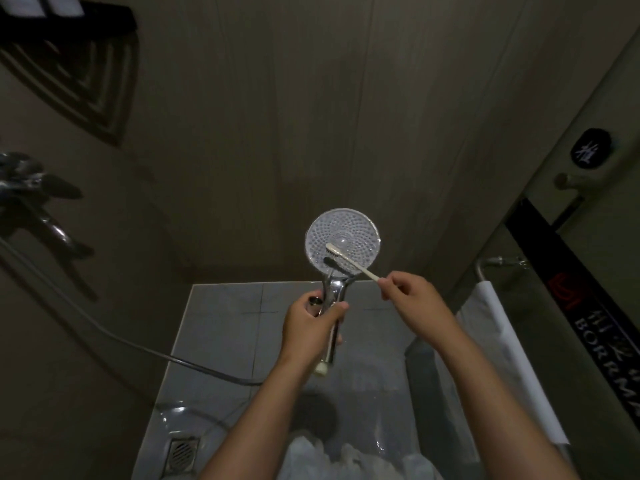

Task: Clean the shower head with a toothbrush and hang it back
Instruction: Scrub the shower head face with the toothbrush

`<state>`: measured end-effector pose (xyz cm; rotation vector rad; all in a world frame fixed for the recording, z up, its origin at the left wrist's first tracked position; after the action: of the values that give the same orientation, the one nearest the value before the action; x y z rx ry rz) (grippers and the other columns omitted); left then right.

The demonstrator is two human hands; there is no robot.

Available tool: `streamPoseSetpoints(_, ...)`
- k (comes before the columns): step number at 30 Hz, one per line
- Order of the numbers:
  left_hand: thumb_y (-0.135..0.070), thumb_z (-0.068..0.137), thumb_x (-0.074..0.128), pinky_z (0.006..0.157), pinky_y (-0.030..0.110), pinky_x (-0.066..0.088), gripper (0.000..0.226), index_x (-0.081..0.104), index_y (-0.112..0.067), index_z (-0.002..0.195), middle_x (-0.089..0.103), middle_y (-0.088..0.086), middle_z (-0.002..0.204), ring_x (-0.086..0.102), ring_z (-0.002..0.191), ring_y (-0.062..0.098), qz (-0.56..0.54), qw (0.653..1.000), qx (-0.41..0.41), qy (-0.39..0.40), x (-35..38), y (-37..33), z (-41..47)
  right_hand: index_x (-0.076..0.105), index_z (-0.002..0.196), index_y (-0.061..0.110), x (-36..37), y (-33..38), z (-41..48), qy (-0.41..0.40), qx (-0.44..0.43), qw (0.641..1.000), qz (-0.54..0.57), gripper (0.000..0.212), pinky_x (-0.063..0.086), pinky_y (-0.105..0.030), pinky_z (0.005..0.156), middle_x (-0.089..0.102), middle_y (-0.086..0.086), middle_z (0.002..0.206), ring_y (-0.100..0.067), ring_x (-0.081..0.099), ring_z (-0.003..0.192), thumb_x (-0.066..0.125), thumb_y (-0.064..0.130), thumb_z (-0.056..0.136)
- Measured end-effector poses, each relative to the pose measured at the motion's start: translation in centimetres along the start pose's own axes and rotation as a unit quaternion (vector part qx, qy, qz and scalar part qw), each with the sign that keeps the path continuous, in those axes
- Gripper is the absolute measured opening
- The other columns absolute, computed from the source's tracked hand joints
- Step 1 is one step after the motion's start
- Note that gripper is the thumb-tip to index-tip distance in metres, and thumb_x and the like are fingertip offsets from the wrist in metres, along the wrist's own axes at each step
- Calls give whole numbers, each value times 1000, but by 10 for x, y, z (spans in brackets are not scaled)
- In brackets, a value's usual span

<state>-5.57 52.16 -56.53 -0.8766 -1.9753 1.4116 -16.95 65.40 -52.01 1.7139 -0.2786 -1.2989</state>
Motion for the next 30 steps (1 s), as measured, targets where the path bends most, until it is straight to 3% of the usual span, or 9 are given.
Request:
streamPoseSetpoints(3, -10, 82, 70, 43, 20, 45, 13, 63, -4, 90, 58, 8, 65, 53, 41, 12, -35, 999, -34, 9, -1, 2, 1, 53, 62, 17, -2, 2, 1, -2, -6, 1000, 15, 33, 31, -16, 47, 43, 8, 45, 0, 40, 44, 53, 25, 94)
streamPoseSetpoints(6, -10, 79, 73, 45, 22, 46, 16, 63, -7, 91, 60, 8, 68, 56, 46, 14, -65, 997, -42, 17, -5, 2, 2, 51, 61, 18, -3, 3, 0, 2, -9, 1000, 18, 34, 30, -15, 45, 46, 15, 43, 0, 40, 44, 52, 25, 94)
streamPoseSetpoints(10, -6, 76, 75, 47, 25, 48, 25, 58, -7, 95, 58, 10, 72, 55, 56, 19, -65, 997, -13, 33, -2, -2, 2, 52, 60, 20, 0, 8, 0, 5, -17, 1000, 20, 34, 30, -14, 45, 44, 10, 45, 0, 39, 45, 53, 28, 93)
streamPoseSetpoints(15, -5, 74, 76, 54, 30, 51, 30, 59, -9, 97, 61, 6, 73, 57, 60, 17, -13, 999, 10, 30, 3, 1, 0, 51, 61, 21, 7, 26, 10, 0, -55, 998, -39, 35, 36, -30, 57, 50, 8, 54, -7, 46, 57, 52, 35, 93)
streamPoseSetpoints(19, -2, 72, 76, 48, 26, 50, 31, 59, -10, 97, 62, 3, 71, 56, 54, 12, -6, 999, 12, 29, 5, 2, -1, 58, 73, 19, -2, 32, 23, -66, -27, 990, -124, 34, 42, -33, 61, 62, 1, 70, -24, 59, 72, 47, 43, 93)
streamPoseSetpoints(23, -3, 70, 78, 58, 36, 53, 28, 60, -14, 89, 63, 1, 68, 56, 55, 13, 8, 999, 23, 20, 4, 6, 0, 60, 83, 18, -26, 24, 29, -173, 29, 975, -135, 32, 38, -33, 63, 68, -10, 85, -34, 61, 84, 43, 43, 95)
streamPoseSetpoints(26, -6, 72, 78, 64, 38, 54, 29, 61, -15, 93, 64, 0, 73, 58, 61, 14, 12, 999, 29, 12, 0, 3, 1, 52, 71, 15, -37, 11, 29, -192, 60, 976, -89, 35, 35, -33, 60, 58, -6, 68, -31, 56, 75, 43, 39, 96)
streamPoseSetpoints(30, -3, 72, 76, 52, 30, 54, 28, 61, -16, 92, 63, 2, 72, 57, 55, 10, 8, 999, 44, 13, -1, -6, 3, 40, 57, 18, -26, 18, 24, -180, -2, 984, 1, 41, 32, -34, 55, 41, 3, 52, -15, 41, 57, 48, 30, 95)
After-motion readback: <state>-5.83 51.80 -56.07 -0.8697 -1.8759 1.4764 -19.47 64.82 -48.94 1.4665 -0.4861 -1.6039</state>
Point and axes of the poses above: each hand's wrist, its own z-axis towards the middle knuckle, its own x-axis out of the palm, y = z × x, the point moved 5 cm from there along z, towards the middle knuckle
